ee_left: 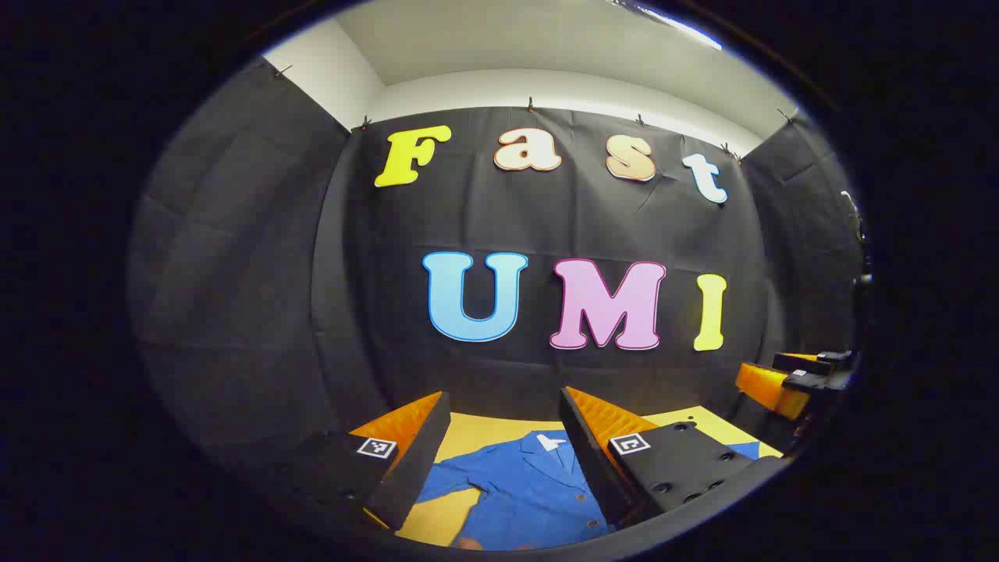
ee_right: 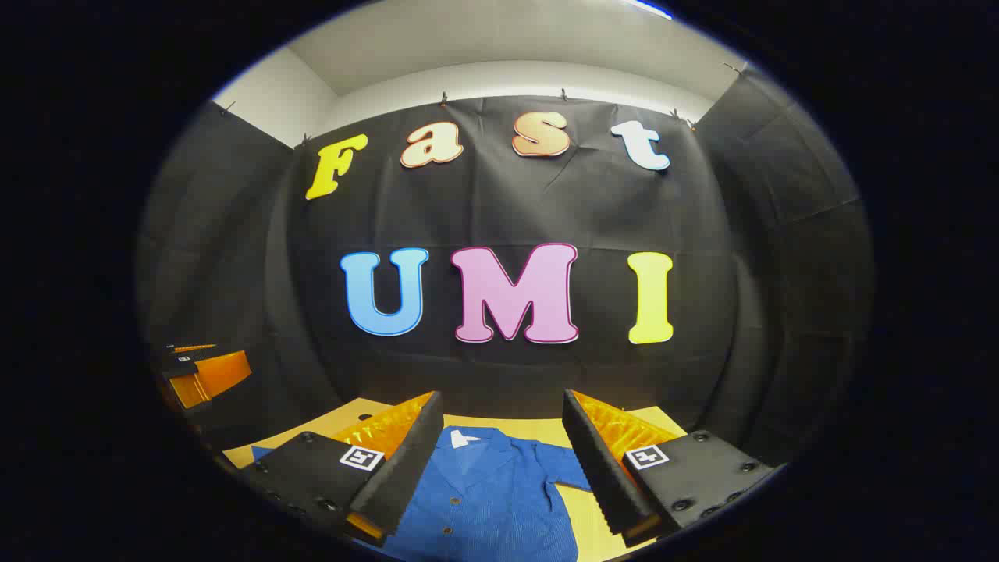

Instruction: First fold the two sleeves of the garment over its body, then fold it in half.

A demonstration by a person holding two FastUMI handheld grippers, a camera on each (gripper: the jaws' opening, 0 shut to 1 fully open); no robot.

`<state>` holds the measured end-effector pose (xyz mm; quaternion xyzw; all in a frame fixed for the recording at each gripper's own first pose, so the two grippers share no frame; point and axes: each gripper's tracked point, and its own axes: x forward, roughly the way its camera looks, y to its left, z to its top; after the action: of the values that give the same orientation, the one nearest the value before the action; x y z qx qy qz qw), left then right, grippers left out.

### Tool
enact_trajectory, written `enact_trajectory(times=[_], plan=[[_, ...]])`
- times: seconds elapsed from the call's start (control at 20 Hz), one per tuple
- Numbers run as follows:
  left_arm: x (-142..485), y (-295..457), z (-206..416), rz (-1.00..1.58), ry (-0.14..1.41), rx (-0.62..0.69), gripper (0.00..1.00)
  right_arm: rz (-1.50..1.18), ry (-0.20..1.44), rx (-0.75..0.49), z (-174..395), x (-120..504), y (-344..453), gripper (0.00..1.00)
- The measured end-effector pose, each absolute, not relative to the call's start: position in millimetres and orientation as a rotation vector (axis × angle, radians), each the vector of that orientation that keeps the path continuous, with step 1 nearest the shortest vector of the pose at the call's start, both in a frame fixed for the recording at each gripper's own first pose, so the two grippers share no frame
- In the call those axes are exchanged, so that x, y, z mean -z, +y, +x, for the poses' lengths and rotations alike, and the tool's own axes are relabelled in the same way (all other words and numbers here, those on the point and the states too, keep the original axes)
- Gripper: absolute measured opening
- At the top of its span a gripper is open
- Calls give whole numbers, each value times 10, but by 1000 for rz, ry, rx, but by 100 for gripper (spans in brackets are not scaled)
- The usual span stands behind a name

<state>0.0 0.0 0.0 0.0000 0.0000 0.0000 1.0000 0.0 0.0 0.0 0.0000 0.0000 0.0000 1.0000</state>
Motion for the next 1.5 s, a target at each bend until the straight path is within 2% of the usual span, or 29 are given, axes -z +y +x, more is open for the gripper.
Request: enact_trajectory(times=[0.05, 0.2, 0.25, 0.35, 0.4, 0.55, 0.6, 0.7, 0.8, 0.95, 1.1, 1.15, 1.2, 1.25, 1.3, 1.5], plan=[[2, -7, 1, 10, -1, 25, 82, -4, -12, 19, -3, -27, 11, 96], [-10, 86, 28, 71, 6, 46, 81, -44, -37, 65, 47, -62, 5, 96], [-25, 114, 17, 73, -3, 51, 79, -55, -33, 61, 22, -55, 42, 93], [-68, 72, 44, 48, -32, 75, 81, -80, -22, 52, -7, -44, 93, 93], [-82, 43, 84, 31, -44, 83, 81, -91, -17, 54, -24, -49, 93, 96], [-37, 40, 102, 19, -26, 84, 81, -111, -61, 30, 20, -108, 177, 96], [-39, 64, 93, 23, -21, 83, 82, -119, -78, 22, 85, -129, 175, 93], [5, 115, 91, 37, 3, 59, 82, -119, -58, -14, 118, -81, 224, 96], [17, 109, 78, 35, 11, 53, 79, -106, -48, -25, 85, -61, 246, 93], [16, 94, 117, 34, 9, 48, 81, -74, -30, -28, 105, -20, 280, 94], [39, 69, 130, 32, 23, 52, 79, -66, -11, -13, 101, 39, 208, 96], [37, 49, 134, 28, 23, 59, 81, -56, 0, -10, 103, 58, 214, 94], [51, 26, 137, 27, 24, 65, 82, -51, 9, -7, 105, 74, 209, 96], [69, 17, 142, 29, 26, 69, 81, -52, 17, -2, 87, 96, 186, 93], [76, 9, 152, 35, 29, 74, 81, -55, 21, 5, 80, 98, 161, 96], [101, -1, 161, 47, 40, 87, 82, -56, 35, 34, 93, 143, 70, 96]])
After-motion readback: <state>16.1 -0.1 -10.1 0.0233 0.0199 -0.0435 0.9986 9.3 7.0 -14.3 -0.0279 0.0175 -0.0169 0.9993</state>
